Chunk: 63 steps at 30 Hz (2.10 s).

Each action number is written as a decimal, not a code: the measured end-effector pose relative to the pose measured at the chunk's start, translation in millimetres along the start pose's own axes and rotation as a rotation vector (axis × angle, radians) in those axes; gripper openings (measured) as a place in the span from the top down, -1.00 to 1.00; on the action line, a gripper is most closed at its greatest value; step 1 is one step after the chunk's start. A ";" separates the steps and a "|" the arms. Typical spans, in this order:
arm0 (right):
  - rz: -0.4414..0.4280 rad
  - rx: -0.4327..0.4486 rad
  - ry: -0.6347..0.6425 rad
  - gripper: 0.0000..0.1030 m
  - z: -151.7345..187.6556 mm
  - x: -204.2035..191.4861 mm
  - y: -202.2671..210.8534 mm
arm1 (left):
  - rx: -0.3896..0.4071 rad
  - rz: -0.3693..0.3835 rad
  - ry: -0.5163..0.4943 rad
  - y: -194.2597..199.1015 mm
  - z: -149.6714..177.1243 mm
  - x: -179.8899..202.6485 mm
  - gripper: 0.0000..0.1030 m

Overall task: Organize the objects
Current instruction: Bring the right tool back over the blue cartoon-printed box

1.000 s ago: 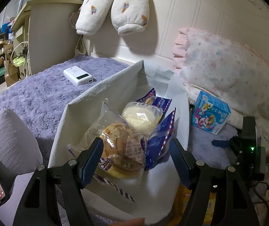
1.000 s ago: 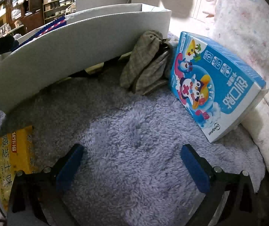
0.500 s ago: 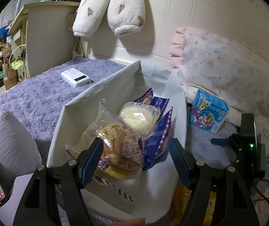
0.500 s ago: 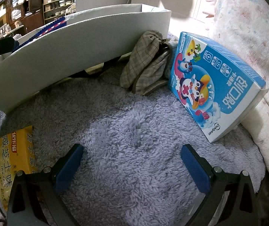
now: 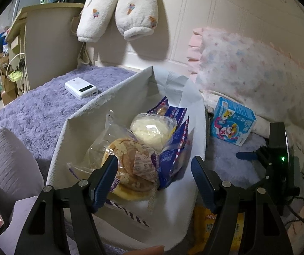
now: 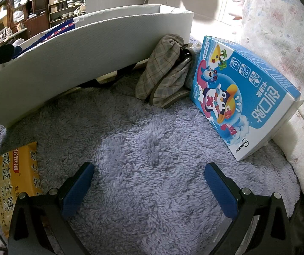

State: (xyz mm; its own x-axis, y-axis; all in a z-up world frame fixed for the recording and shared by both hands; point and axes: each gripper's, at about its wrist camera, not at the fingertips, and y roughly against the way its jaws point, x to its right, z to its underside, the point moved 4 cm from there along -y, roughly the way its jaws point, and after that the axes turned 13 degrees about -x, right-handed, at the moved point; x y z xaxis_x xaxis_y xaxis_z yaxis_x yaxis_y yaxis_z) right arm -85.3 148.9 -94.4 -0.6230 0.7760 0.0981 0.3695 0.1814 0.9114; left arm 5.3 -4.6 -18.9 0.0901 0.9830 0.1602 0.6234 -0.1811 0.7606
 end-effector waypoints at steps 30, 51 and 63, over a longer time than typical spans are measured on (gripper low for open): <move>0.001 -0.001 0.000 -1.00 -3.7 -3.7 -1.4 | 0.004 -0.034 -0.003 -4.3 -0.6 0.0 -0.37; 0.007 -0.005 -0.001 -1.00 -6.2 -5.8 -2.2 | 0.028 -0.021 -0.001 0.2 -1.1 0.9 -0.38; -0.019 -0.031 -0.034 -1.00 -14.4 -0.1 -3.0 | 0.072 -0.029 -0.069 6.2 2.3 15.4 -0.38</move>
State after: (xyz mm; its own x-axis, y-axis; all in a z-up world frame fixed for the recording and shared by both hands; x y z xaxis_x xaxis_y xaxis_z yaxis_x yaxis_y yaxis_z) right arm -96.3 139.7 -91.5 -0.6057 0.7929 0.0673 0.3355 0.1778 0.9251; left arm 12.3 9.4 -13.2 0.1228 0.9880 0.0933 0.6807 -0.1523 0.7165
